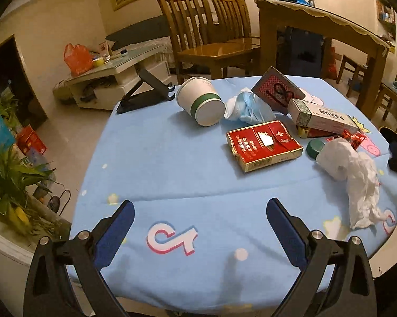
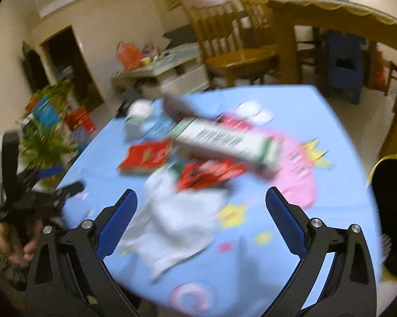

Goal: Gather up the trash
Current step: 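Grasp the white tissue with the right tool while the left tool grasps the red cigarette box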

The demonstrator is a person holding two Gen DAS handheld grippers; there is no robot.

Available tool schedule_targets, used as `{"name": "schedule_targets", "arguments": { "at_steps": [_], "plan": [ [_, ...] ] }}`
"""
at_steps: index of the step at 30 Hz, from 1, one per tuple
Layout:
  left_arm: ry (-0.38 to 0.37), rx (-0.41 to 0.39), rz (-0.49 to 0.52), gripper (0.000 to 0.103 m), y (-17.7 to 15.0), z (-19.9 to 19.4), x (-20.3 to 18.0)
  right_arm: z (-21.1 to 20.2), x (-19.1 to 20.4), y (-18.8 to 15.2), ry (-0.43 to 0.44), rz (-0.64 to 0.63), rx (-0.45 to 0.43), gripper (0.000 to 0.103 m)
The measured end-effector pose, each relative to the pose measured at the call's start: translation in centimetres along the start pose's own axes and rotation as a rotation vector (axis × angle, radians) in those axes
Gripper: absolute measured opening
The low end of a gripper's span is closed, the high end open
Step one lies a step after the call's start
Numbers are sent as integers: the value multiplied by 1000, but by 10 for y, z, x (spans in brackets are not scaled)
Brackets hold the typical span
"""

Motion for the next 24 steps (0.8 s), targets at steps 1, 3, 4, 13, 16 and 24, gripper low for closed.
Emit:
{"name": "schedule_targets", "arguments": {
  "at_steps": [1, 3, 4, 13, 16, 24],
  "plan": [
    [-5, -2, 0, 96, -1, -2, -1, 3, 4, -5, -5, -4, 13, 96],
    [-39, 8, -13, 96, -2, 2, 0, 17, 17, -15, -52, -34, 50, 97],
    [-57, 18, -26, 96, -3, 4, 3, 21, 21, -17, -79, -46, 56, 97],
    [-107, 46, -61, 96, -2, 12, 3, 57, 31, -29, -217, -126, 163, 57],
    [-122, 50, -67, 96, 7, 15, 3, 48, 31, -23, -145, -116, 180, 3],
    [-244, 19, 37, 96, 53, 28, -36, -9, -35, 4, -72, -4, 83, 2]
  ]
}}
Point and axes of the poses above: each gripper's, at about its wrist camera, not at the fingertips, and z roughly the way its jaws point, x to its left, y to its top, the point moved 4 cm from there along z, roughly the way its jaws point, and after that the axes turned 6 degrees about y, right-handed, at the moved point
